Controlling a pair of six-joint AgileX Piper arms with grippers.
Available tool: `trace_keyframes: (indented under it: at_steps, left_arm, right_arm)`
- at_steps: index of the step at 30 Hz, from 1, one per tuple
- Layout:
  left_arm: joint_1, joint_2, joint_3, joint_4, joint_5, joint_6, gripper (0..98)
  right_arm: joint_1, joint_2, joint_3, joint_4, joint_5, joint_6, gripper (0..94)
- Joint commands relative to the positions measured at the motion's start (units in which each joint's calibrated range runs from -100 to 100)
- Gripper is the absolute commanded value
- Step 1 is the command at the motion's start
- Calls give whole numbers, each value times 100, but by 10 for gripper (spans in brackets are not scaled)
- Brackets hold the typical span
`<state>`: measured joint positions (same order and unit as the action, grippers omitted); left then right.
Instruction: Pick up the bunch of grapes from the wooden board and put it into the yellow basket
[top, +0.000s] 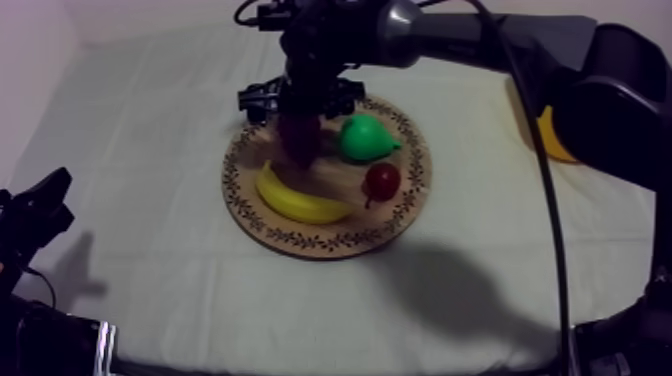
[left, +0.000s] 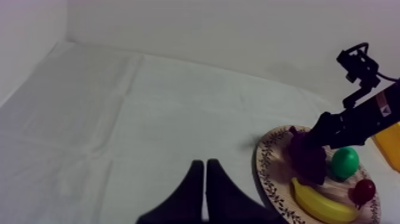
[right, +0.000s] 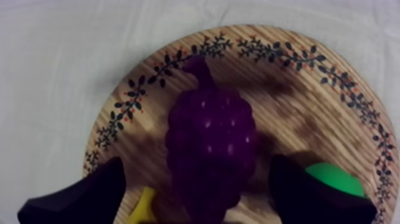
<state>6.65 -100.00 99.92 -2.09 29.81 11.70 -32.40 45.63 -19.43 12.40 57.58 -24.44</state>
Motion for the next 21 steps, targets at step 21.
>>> trace_keyframes:
  at_steps: [21]
  left_arm:
    - [-3, 0, -3, 2, 1, 0, 1]
  right_arm:
    - [60, 639, -273, 54, -572, 124, 413]
